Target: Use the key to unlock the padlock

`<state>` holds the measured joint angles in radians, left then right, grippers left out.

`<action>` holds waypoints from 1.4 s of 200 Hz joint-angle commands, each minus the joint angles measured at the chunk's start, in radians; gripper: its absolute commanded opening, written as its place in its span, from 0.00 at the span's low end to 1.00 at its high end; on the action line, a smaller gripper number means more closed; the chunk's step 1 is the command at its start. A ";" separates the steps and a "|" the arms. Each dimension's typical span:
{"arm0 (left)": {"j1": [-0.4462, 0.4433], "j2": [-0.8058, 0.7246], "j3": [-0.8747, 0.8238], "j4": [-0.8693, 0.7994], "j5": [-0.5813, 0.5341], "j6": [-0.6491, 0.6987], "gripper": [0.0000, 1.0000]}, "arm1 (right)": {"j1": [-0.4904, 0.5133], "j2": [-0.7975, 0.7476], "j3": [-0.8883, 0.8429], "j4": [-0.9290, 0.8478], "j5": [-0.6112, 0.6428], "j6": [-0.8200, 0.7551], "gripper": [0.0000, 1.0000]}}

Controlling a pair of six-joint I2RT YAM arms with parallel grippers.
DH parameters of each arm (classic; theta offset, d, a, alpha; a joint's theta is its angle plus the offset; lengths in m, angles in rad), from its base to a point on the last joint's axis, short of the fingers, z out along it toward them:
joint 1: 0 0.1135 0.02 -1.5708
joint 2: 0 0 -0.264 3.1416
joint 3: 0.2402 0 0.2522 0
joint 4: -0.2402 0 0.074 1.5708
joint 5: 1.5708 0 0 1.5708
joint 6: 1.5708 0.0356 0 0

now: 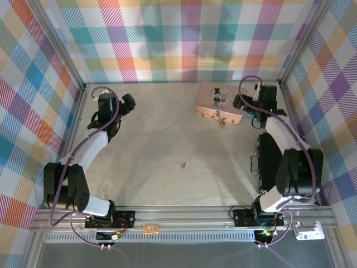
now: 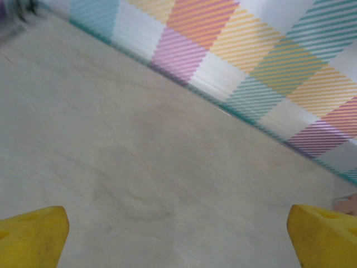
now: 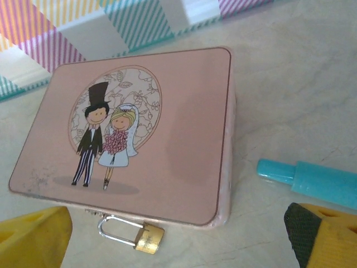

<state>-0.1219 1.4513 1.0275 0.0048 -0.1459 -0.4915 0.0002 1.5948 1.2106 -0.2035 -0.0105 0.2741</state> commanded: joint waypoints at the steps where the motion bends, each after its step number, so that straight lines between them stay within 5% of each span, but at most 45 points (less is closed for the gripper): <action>1: -0.036 0.057 0.037 -0.183 0.101 -0.186 1.00 | -0.032 0.122 0.140 -0.225 -0.063 0.049 0.99; 61: -0.130 0.074 0.013 -0.261 0.115 -0.227 1.00 | -0.048 0.421 0.452 -0.362 -0.153 -0.019 0.92; 150: -0.170 0.006 -0.070 -0.170 0.157 -0.246 1.00 | 0.028 0.522 0.520 -0.378 -0.273 -0.127 0.64; 232: -0.213 -0.038 -0.140 -0.131 0.167 -0.286 1.00 | 0.283 0.686 0.714 -0.415 -0.286 -0.163 0.61; 280: -0.257 -0.066 -0.174 -0.157 0.162 -0.280 1.00 | 0.328 0.770 0.980 -0.462 -0.288 -0.078 0.76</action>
<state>-0.3622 1.4185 0.8753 -0.1360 0.0113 -0.7673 0.3386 2.3558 2.0838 -0.6075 -0.2874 0.1539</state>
